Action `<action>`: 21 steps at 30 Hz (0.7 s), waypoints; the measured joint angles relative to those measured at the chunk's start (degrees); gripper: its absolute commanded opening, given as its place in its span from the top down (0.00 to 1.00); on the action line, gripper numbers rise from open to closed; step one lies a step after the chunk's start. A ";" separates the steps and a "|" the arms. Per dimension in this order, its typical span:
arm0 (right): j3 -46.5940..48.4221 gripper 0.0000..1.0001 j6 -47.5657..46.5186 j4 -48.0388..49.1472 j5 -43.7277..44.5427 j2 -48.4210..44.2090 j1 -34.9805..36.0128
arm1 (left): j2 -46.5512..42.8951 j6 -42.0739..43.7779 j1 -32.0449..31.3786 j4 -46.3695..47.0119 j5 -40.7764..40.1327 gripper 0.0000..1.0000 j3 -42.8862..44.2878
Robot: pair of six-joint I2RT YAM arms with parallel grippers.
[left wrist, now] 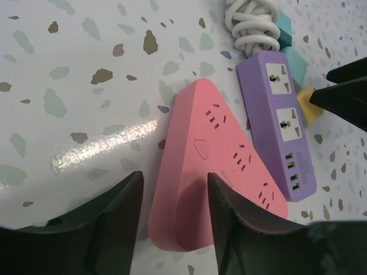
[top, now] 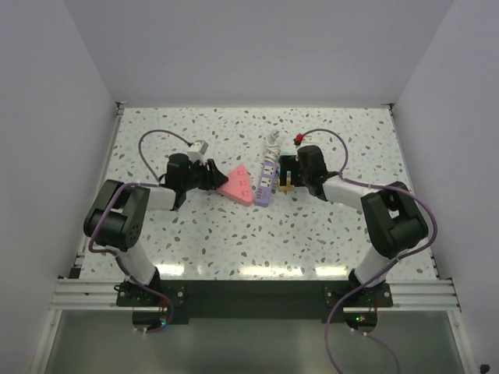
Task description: Insert the plug
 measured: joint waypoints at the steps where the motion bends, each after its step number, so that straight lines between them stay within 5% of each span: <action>1: 0.31 0.12 -0.02 -0.02 -0.52 0.42 0.02 | -0.42 -0.09 -0.02 -0.52 -0.61 0.36 -0.35; 4: 0.59 0.12 -0.04 -0.42 -1.33 1.11 0.24 | -1.68 -0.09 -0.09 -1.97 -1.84 0.28 -1.07; 13: 0.79 0.15 0.00 -2.95 -3.80 1.14 0.55 | -6.47 1.40 -2.45 -2.27 -7.19 0.24 -1.86; 21: 3.19 0.49 -0.28 -3.72 -5.42 3.28 0.79 | -8.94 4.48 -5.60 -2.14 -10.67 0.22 -2.45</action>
